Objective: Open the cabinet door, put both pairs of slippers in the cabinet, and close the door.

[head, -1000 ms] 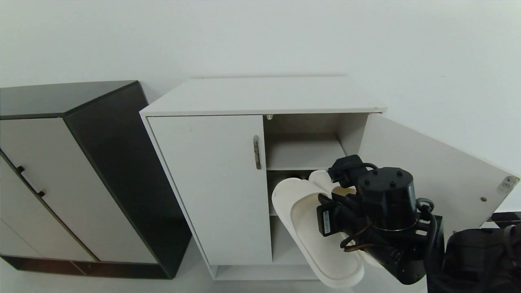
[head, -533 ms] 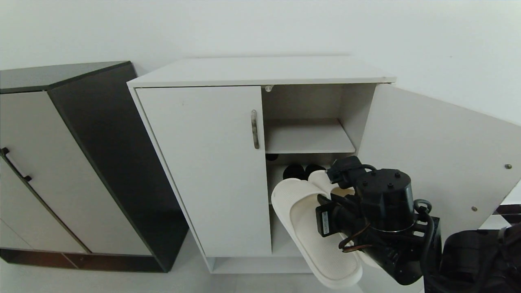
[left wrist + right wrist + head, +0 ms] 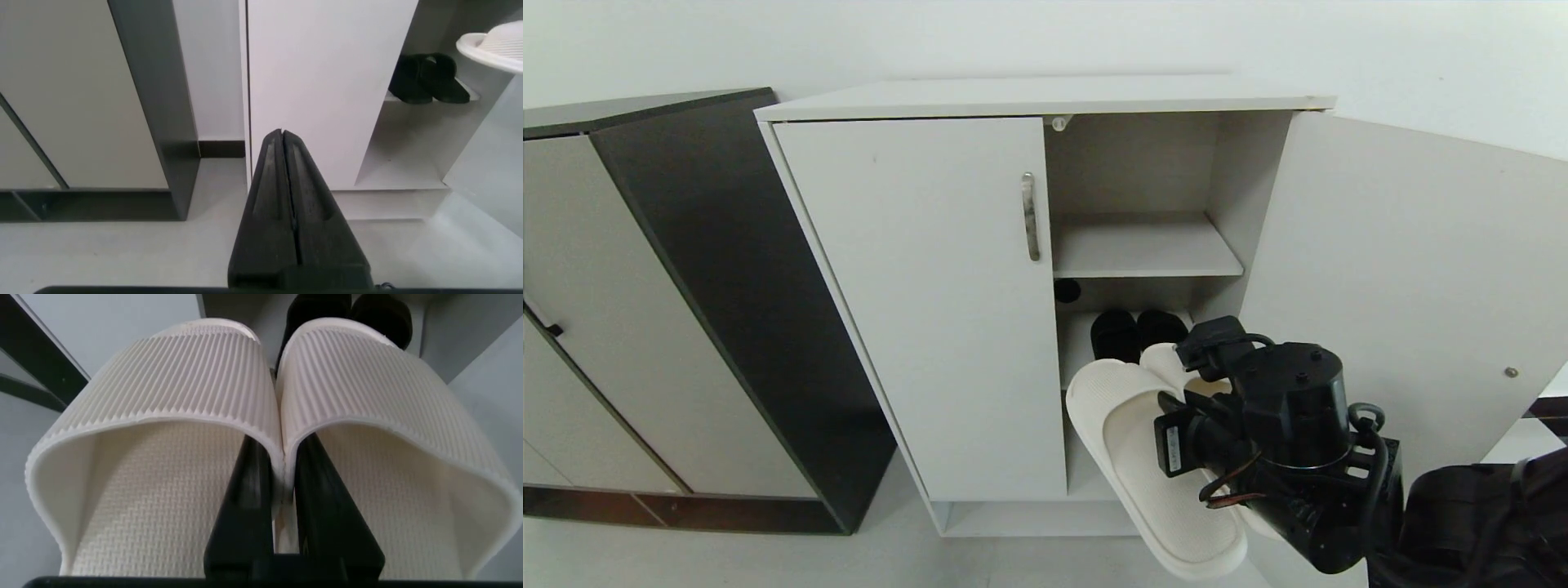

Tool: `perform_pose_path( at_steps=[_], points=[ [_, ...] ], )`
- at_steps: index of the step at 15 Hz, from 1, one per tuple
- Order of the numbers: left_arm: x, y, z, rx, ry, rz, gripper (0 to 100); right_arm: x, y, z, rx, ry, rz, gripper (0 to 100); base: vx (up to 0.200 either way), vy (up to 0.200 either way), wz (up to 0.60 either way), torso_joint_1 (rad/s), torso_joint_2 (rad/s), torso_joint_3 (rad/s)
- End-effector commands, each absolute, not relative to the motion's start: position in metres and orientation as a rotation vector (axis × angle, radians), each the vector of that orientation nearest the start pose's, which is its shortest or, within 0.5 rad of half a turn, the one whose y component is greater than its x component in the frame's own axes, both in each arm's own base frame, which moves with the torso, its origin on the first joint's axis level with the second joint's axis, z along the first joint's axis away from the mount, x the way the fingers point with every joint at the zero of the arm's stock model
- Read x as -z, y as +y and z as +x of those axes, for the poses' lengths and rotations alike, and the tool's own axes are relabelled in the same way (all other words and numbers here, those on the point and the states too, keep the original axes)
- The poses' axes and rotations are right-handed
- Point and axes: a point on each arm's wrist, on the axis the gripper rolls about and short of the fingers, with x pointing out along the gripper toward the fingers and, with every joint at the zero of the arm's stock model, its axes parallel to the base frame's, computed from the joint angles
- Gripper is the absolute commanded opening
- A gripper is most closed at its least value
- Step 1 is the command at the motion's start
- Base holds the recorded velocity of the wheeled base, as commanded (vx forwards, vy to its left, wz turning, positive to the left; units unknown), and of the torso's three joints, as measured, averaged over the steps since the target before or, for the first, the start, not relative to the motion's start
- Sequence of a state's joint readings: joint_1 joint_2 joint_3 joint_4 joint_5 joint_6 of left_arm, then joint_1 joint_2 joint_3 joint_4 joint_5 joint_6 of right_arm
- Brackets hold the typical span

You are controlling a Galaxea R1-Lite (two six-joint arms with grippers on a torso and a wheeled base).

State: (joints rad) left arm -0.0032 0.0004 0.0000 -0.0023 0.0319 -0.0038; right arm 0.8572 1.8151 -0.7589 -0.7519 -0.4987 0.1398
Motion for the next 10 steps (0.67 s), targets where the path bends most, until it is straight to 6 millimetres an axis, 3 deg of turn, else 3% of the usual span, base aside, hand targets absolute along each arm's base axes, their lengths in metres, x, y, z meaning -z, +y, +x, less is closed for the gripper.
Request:
perform_pose_path(
  at_steps=[1, 10],
  points=[
    [-0.0758, 0.0008, -0.0227, -0.031, -0.002, -0.005, 0, -0.145, 0.2353, 0.2178, -0.338, 0.263, -0.055, 0, 0.0, 0.0, 0.0, 0.0, 0.0, 0.0],
    [-0.0758, 0.0008, -0.0228, -0.029, -0.003, -0.005, 0, -0.1442, 0.2344, 0.2167, -0.357, 0.223, -0.071, 0, 0.0, 0.0, -0.07, 0.001, 0.0, 0.0]
  ],
)
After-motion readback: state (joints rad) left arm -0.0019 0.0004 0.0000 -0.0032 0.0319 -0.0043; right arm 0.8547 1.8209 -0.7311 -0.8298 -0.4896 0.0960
